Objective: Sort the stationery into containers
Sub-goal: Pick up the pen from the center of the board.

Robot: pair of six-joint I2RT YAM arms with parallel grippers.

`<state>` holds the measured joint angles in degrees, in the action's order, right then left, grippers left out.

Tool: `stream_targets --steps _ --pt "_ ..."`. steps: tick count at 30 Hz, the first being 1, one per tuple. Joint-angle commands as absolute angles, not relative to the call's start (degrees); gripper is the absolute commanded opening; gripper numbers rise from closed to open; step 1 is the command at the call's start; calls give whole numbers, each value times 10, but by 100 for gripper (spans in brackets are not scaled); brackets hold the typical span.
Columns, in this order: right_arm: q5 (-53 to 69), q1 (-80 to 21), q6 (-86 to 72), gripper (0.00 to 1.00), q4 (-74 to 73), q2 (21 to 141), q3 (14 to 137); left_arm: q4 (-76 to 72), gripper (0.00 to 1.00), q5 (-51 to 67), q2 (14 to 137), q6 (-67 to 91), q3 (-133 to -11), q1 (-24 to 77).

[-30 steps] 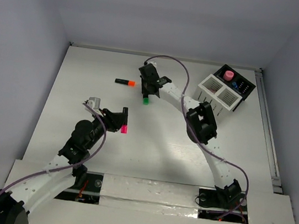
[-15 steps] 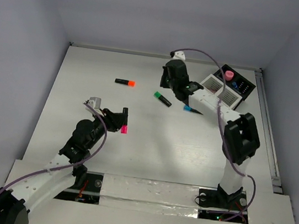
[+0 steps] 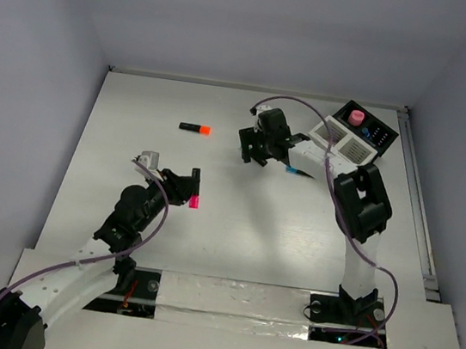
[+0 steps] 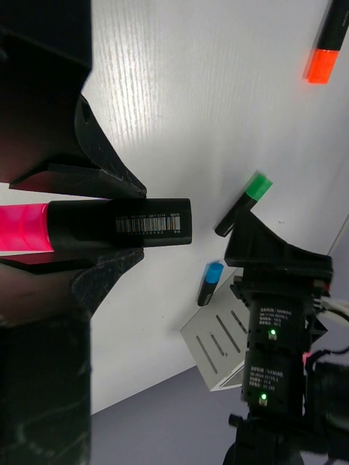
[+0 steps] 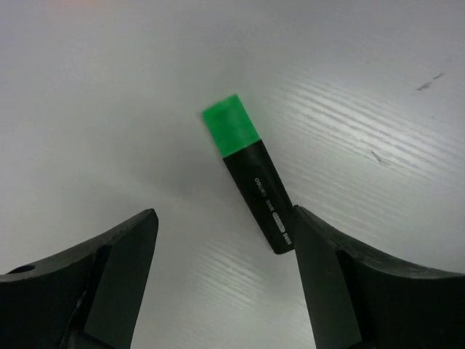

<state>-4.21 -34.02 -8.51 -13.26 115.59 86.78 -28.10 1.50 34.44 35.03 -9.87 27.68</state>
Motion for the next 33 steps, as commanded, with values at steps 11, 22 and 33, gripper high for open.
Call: stream_targets --steps 11,22,33 --pt "98 -291 69 74 -312 1359 1124 -318 0 21 346 350 -97 279" --pt "46 -303 81 43 -366 1399 1179 -323 0 21 354 350 -97 279" --pt "1 -314 -61 3 -66 1168 984 -322 0 17 356 348 -97 279"
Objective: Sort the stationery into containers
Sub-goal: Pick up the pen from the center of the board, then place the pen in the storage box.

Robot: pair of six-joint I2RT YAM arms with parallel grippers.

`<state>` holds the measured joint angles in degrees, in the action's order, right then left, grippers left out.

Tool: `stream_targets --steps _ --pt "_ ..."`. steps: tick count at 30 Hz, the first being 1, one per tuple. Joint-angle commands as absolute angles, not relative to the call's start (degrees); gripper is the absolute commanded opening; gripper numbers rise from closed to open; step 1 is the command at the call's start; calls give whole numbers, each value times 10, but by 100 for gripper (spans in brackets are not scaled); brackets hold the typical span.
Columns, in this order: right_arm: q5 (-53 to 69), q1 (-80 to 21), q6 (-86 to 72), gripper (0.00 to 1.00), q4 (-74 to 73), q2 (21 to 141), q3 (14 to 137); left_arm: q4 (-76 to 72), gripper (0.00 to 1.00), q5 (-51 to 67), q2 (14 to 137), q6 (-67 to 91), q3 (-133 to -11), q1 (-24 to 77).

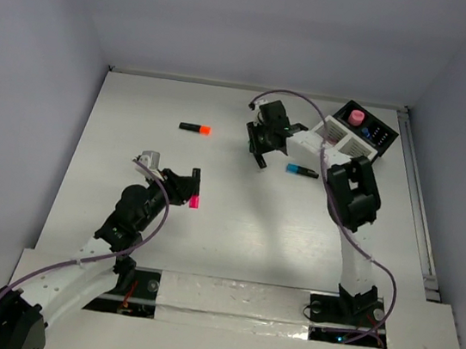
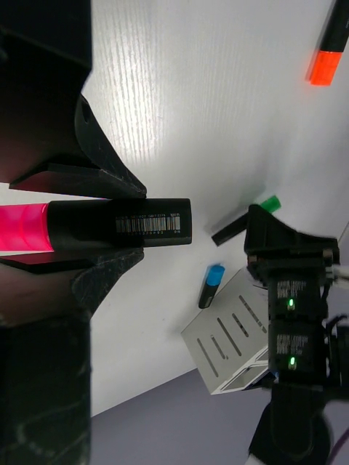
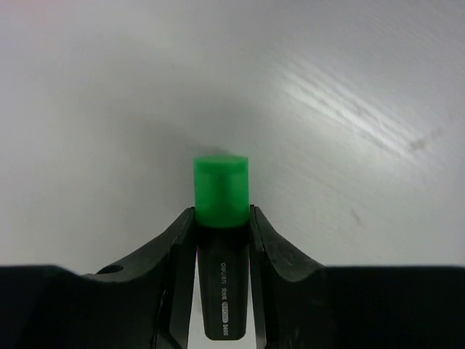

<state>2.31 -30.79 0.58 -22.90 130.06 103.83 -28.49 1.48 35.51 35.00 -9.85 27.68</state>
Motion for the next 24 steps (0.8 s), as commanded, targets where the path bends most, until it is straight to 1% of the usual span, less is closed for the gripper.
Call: stream_targets --steps 1,2,3,4,5,6,10,13,15,17,19,24 --pt "-28 -309 -86 3 -36 1137 954 -323 0 16 357 348 -96 279" --pt "-40 -303 -96 3 -10 1104 895 -323 0 18 357 349 -96 279" --pt "-53 -303 -103 2 41 1041 866 -324 0 18 357 349 -96 279" --pt "-82 -303 -112 2 57 1010 839 -325 0 19 356 350 -95 279" --pt "-103 -297 -115 2 72 980 785 -327 0 22 356 352 -94 279" --pt "-125 -297 -116 1 96 923 758 -330 0 24 358 353 -93 279" --pt "-274 -273 -105 1 148 805 636 -346 0 37 365 359 -91 279" --pt "-307 -224 -118 1 170 752 576 -359 0 46 377 362 -93 285" --pt "-309 -181 -123 1 183 740 558 -363 0 48 385 362 -98 291" --pt "-329 -164 -121 1 181 737 549 -362 0 47 388 359 -104 296" --pt "-340 -143 -106 1 211 736 528 -360 0 42 386 357 -109 302" --pt "-346 -99 -96 1 250 778 518 -368 0 40 385 355 -115 313"
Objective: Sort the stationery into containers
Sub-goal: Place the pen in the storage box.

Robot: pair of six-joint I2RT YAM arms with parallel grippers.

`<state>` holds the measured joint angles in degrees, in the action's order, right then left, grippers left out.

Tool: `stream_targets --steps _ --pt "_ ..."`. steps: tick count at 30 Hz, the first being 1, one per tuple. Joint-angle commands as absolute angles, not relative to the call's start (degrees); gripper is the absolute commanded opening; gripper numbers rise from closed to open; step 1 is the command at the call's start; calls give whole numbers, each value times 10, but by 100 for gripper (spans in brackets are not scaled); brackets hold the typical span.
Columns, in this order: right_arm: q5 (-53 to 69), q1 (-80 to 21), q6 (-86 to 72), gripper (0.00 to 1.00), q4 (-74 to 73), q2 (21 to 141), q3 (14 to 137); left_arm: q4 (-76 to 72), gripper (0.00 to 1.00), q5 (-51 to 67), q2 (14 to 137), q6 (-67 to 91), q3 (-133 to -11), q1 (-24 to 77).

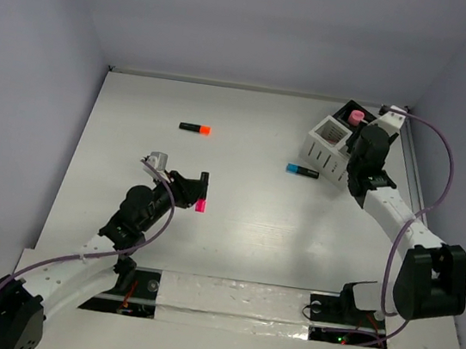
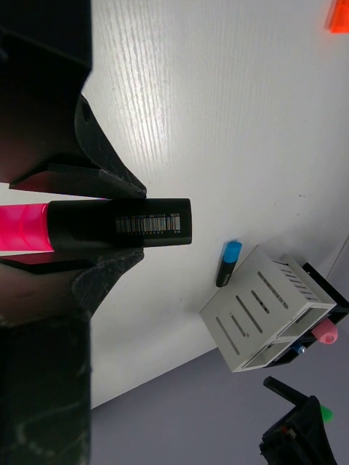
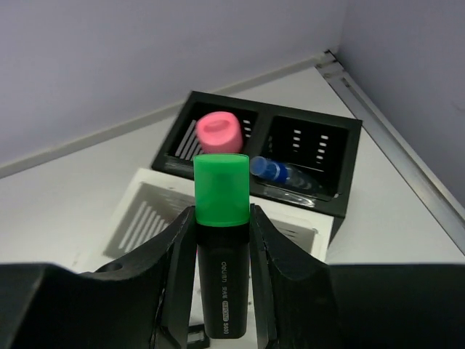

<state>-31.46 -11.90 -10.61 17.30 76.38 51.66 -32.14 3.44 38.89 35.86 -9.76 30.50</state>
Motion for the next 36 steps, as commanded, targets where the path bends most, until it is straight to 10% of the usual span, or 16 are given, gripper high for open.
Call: stream_targets --steps 1,10,20,26,30,32,36 --pt "-340 -89 -97 1 257 785 518 -369 0 40 384 355 -116 318" --pt "-298 -47 -105 5 269 870 550 -374 0 23 396 351 -129 335" --pt "-250 -47 -151 67 260 813 509 -387 0 5 442 345 -166 366" --pt "-218 -47 -176 80 235 762 505 -398 0 -49 489 338 -196 409" --pt "-164 -47 -230 57 197 685 484 -423 0 -77 554 323 -254 439" --pt "-117 -47 -271 1 179 613 447 -436 0 -84 612 309 -286 450" --pt "-92 -54 -297 0 141 485 375 -444 0 -97 712 266 -406 465"
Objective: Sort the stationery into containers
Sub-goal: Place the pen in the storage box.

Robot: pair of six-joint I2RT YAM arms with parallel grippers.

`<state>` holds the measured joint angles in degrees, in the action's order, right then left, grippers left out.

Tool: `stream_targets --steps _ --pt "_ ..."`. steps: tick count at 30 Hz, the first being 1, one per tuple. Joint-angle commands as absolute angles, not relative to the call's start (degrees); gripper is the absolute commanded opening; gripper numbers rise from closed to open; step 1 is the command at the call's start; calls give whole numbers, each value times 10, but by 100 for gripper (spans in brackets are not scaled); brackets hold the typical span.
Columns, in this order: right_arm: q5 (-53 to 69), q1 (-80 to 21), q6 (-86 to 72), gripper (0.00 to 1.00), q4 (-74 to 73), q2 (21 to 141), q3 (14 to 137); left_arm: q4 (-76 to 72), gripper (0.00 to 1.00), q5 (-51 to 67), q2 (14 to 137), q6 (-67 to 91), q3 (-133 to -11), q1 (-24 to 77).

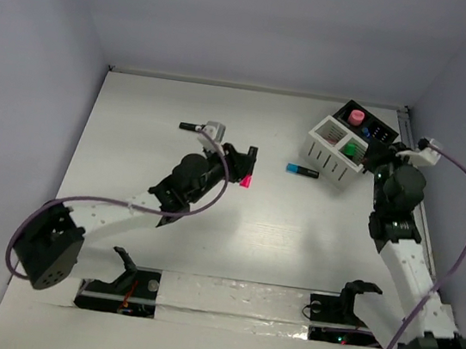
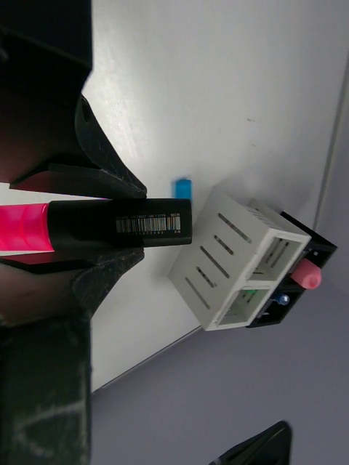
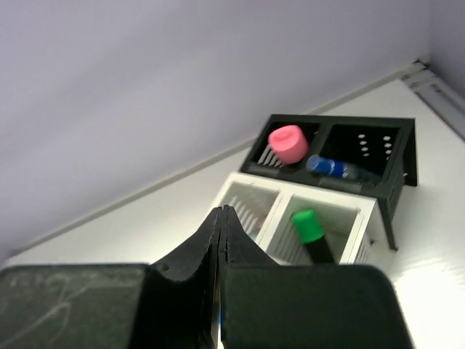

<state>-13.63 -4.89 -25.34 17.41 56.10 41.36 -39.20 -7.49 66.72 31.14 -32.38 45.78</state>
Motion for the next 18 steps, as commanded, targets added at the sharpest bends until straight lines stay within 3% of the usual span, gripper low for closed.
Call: stream_targets --steps 1,7,18 --pt "-98 -54 -298 0 128 463 365 -445 0 -100 728 257 -428 465" --pt "-76 -54 -337 0 38 296 289 -432 0 -77 887 219 -623 475" --pt "-27 -54 -301 0 -97 161 363 -403 0 -21 1185 177 -992 506"
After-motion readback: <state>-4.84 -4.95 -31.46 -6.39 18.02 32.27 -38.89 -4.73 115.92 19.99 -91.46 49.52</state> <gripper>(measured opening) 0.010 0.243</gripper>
